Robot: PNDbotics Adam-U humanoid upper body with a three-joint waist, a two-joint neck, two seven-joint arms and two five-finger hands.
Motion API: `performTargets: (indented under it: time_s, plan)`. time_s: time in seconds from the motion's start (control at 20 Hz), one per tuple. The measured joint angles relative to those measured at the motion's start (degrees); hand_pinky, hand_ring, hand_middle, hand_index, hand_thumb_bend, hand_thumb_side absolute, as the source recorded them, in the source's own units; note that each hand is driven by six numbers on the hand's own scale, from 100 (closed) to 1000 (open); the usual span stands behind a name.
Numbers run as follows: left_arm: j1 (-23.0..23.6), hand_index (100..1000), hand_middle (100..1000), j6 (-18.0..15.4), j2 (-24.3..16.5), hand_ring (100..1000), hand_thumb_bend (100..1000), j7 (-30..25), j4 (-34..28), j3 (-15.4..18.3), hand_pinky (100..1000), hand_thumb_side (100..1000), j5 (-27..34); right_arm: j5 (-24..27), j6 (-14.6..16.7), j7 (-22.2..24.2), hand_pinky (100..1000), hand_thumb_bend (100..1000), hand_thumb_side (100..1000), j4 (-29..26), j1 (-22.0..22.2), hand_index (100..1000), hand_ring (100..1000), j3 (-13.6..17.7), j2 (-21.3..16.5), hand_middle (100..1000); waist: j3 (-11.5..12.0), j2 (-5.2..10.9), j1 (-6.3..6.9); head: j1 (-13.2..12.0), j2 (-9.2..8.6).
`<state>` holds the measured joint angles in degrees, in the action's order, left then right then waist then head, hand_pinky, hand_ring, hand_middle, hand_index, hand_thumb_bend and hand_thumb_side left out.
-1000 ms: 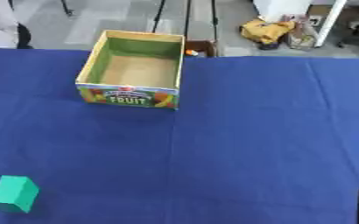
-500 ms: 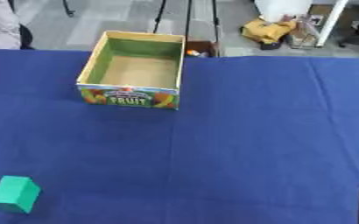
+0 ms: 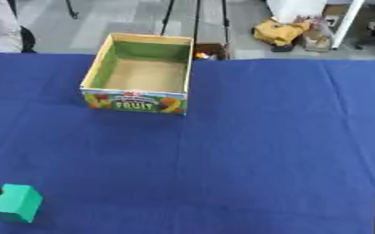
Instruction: Pick up objects on the table and place them in the box.
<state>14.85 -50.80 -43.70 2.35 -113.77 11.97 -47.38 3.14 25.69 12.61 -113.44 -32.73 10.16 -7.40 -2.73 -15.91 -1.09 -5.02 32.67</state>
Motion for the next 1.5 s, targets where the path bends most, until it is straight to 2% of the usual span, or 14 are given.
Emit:
performTargets:
  time_s: [0.3,0.75,1.3,1.4,1.5]
  plan:
    - [0.10,1000,941,3.43,-1.89,903,100,4.22,0.00,-1.43,823,672,-6.12,0.00,-0.06,0.10,844,100,757,0.00,0.04,856,898,0.00,-0.06,513,-0.02,0.00,0.08,-0.07,0.00]
    - [-0.10,1000,951,7.44,-4.05,917,100,6.44,0.00,-2.05,836,707,-5.60,0.00,-0.12,0.37,845,100,759,0.00,0.36,857,898,0.00,-0.36,512,0.01,0.01,0.34,-0.20,0.00]
    - [-2.42,1000,925,13.77,-7.69,913,100,-2.51,0.00,-2.05,837,674,5.74,0.02,-0.21,0.68,847,100,756,0.00,0.50,858,901,0.00,-0.44,510,0.04,0.02,0.64,-0.35,-0.01]
    - [-3.20,1000,927,14.76,-8.46,914,100,-4.29,0.00,-1.85,838,683,7.87,0.02,-0.25,0.75,848,100,754,0.00,0.50,859,902,0.00,-0.46,509,0.04,0.02,0.66,-0.45,-0.01]
    - [-4.05,1000,933,15.56,-9.16,917,100,-6.20,-0.01,-1.84,842,737,9.60,0.02,-0.25,0.77,848,100,755,0.00,0.51,858,902,0.00,-0.47,509,0.03,0.02,0.68,-0.50,-0.02]
